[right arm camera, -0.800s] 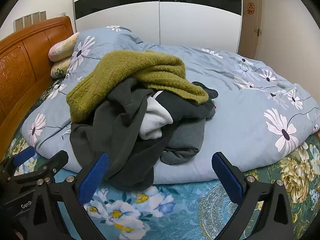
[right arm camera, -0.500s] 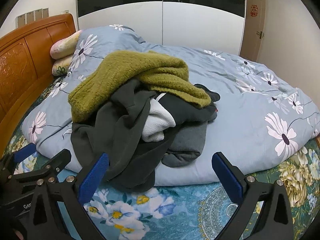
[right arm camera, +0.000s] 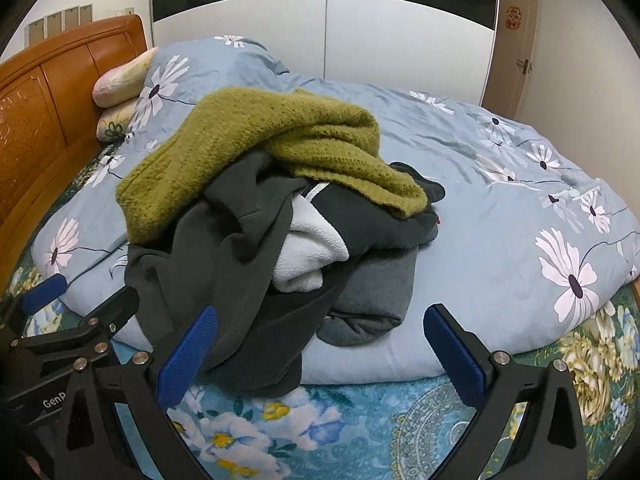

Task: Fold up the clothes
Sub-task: 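Approach the olive-green knit sweater on the clothes pile with both grippers open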

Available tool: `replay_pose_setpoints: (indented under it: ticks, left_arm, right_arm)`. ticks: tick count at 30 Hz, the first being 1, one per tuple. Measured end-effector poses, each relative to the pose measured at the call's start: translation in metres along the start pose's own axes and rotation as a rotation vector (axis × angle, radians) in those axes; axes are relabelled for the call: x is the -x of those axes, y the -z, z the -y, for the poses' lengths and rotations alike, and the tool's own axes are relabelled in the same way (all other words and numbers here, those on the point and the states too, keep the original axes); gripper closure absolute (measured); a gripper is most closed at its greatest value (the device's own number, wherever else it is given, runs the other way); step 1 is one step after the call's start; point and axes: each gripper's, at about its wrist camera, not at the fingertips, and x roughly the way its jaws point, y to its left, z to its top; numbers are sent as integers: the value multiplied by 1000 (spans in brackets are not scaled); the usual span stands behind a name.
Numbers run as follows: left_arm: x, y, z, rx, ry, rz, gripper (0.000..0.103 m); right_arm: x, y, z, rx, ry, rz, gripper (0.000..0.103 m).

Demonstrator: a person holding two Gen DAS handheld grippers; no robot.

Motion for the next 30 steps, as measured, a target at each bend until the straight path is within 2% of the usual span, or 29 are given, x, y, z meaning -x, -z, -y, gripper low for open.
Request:
replay_pose_setpoints:
  ticks: [18, 30]
  left_arm:
    - [-17, -18, 1, -8, -9, -13, 0]
    - [-23, -22, 3, -8, -21, -13, 0]
  right_arm:
    - [-22, -15, -5, 74, 40, -36, 0]
    - [-27, -19, -3, 72, 42, -42, 0]
